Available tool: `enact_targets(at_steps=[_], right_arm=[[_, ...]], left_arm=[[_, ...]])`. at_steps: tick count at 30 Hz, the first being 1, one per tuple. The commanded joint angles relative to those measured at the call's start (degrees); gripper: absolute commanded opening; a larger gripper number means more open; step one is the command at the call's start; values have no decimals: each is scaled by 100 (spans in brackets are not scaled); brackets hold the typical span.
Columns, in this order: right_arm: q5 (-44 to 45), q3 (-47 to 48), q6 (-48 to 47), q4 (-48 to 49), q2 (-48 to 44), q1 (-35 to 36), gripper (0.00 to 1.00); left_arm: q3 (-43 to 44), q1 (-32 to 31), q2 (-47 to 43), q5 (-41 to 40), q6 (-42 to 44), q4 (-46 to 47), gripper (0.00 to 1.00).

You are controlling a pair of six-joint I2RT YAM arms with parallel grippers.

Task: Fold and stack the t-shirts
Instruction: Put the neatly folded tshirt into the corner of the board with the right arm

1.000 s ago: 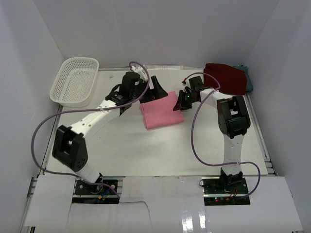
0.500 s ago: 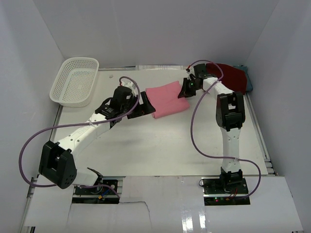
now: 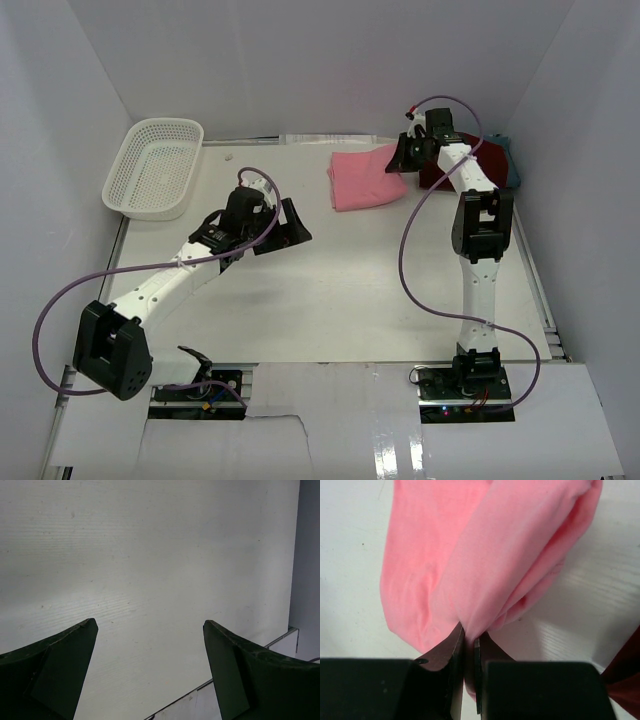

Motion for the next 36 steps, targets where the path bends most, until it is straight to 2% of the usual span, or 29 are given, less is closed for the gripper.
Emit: enact_targets(at_steps=[1,9,19,24,29,36], right_arm=[[-203,474,-337,99,67,-76,8],[235,861,-776,99,59,-270,8],[253,1204,-961,248,-29,-946,8],[148,1652,-874,398,-29,-1193,8],[165,1521,-673,652,-248,-1447,8],[-247,1380,-346,828,-284,-1729,8]], left_arm=[[-116,21,-166,-29,1,49,98],[-143,21,-52,-47,1,66,98],[-161,21,159,-29,-79,102,98],[-38,21,343,-3,-105,93,98],[68,21,537,50,-123,102,98],[182,21,704,94,-123,102,98]])
